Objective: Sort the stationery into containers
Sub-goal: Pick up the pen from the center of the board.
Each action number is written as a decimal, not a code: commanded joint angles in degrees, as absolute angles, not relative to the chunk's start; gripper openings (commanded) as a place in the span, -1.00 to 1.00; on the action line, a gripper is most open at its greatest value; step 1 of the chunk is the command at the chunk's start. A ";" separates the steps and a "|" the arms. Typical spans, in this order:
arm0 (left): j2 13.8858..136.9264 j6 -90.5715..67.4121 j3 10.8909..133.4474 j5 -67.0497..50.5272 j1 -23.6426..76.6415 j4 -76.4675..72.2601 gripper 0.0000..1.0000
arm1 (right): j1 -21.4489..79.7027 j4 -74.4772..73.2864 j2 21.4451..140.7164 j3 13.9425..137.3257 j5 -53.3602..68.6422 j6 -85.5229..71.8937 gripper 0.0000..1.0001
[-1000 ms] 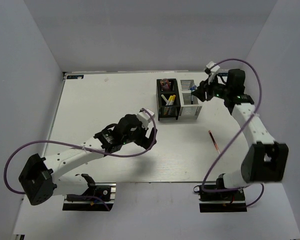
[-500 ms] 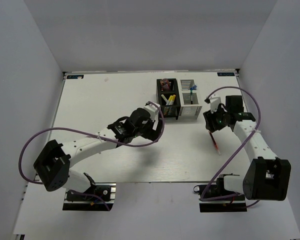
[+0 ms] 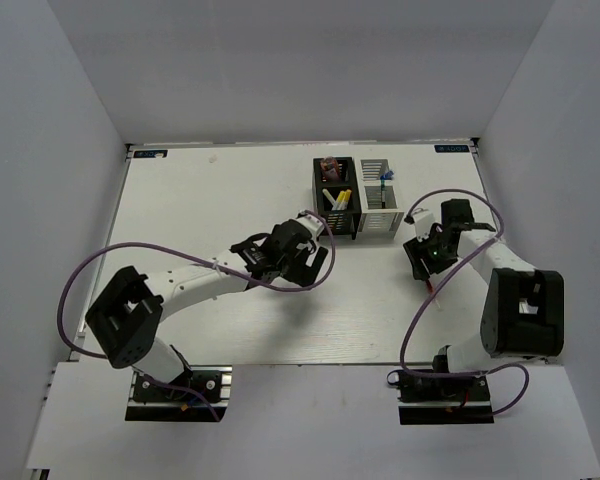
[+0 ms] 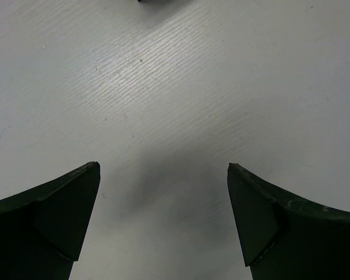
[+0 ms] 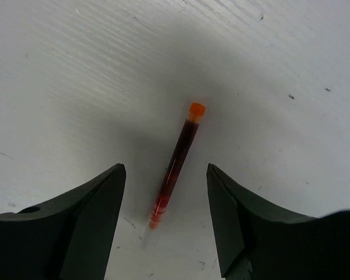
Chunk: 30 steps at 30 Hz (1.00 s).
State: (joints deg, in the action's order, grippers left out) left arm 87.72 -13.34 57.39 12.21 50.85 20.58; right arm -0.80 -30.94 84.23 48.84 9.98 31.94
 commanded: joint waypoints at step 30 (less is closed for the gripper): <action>74.97 -12.30 55.81 11.43 51.15 17.23 0.99 | -3.25 -45.00 72.70 65.99 33.44 40.96 -1.00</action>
